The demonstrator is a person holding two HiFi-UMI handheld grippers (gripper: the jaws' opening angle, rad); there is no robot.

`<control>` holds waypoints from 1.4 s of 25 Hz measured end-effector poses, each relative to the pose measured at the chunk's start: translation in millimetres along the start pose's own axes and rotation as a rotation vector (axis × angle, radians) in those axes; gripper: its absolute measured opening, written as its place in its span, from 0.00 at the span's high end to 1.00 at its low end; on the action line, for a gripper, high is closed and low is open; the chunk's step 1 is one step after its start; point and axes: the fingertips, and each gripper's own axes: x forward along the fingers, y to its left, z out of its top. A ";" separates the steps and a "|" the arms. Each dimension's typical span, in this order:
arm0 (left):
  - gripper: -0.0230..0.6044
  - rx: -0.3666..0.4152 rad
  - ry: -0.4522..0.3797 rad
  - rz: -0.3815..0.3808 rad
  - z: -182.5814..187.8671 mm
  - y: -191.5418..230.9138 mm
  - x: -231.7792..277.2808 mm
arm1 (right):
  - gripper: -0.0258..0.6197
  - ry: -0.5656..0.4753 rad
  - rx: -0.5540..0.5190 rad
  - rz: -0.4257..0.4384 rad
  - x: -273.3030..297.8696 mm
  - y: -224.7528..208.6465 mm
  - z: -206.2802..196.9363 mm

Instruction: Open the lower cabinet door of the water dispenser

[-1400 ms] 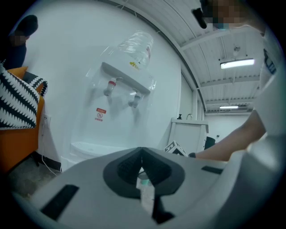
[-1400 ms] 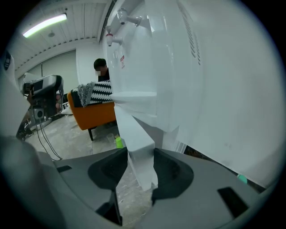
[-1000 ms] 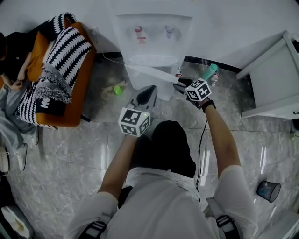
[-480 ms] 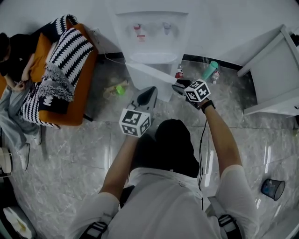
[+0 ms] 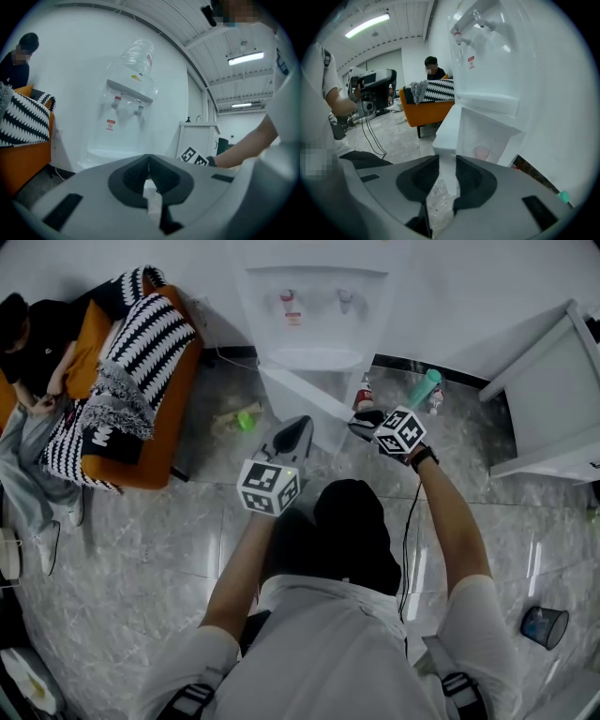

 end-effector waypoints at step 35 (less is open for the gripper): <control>0.94 -0.021 0.014 0.141 -13.4 54.1 -60.9 | 0.92 0.068 -0.228 0.236 34.4 111.2 28.9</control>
